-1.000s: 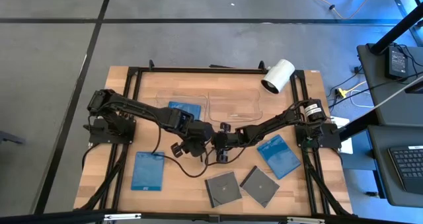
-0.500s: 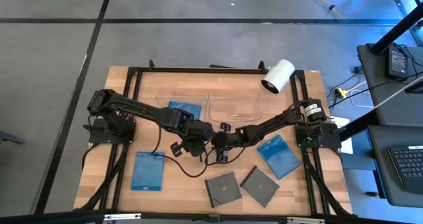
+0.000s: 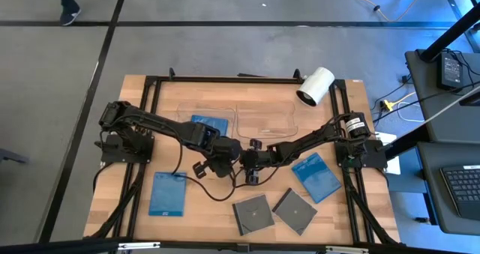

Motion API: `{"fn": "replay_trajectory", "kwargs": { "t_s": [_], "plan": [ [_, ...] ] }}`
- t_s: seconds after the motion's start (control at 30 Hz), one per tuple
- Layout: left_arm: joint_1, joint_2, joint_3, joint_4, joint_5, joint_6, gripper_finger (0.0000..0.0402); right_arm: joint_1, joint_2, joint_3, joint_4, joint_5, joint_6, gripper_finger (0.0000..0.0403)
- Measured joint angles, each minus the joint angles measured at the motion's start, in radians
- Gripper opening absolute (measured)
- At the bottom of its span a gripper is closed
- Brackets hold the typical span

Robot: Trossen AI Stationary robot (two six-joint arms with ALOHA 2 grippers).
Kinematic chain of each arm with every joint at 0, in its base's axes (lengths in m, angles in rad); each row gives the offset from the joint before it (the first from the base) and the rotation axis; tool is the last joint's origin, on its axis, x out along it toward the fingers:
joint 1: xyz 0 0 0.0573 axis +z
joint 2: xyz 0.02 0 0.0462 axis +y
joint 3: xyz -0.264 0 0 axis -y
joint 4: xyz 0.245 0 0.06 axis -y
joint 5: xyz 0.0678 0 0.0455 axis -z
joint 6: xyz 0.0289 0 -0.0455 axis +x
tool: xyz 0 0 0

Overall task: Pick & place jewel cases by type
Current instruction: Put the left black CD case into the right transparent bin

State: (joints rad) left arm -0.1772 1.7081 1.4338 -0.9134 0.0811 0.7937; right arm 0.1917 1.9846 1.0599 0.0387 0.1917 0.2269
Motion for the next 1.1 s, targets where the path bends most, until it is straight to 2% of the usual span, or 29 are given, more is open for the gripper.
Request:
{"fn": "replay_trajectory", "kwargs": {
  "t_s": [0.27, 0.47, 0.7, 1.1],
  "plan": [
    [0.0, 0.0, 0.0, -0.002, -0.001, -0.082, 0.0044, 0.0, -0.003, 0.0, -0.021, 0.0, 0.004, 0.017],
    [-0.003, -0.006, 0.0, -0.009, -0.006, -0.102, 0.0038, 0.0, -0.045, -0.001, -0.121, 0.006, 0.057, 0.017],
    [-0.021, -0.04, 0.0, -0.006, -0.099, -0.1, 0.0042, 0.007, -0.153, -0.001, -0.277, 0.151, 0.136, 0.017],
    [-0.039, -0.119, 0.0, -0.002, -0.091, -0.143, 0.0041, 0.045, -0.235, 0.0, -0.255, 0.155, 0.13, 0.017]
  ]
}}
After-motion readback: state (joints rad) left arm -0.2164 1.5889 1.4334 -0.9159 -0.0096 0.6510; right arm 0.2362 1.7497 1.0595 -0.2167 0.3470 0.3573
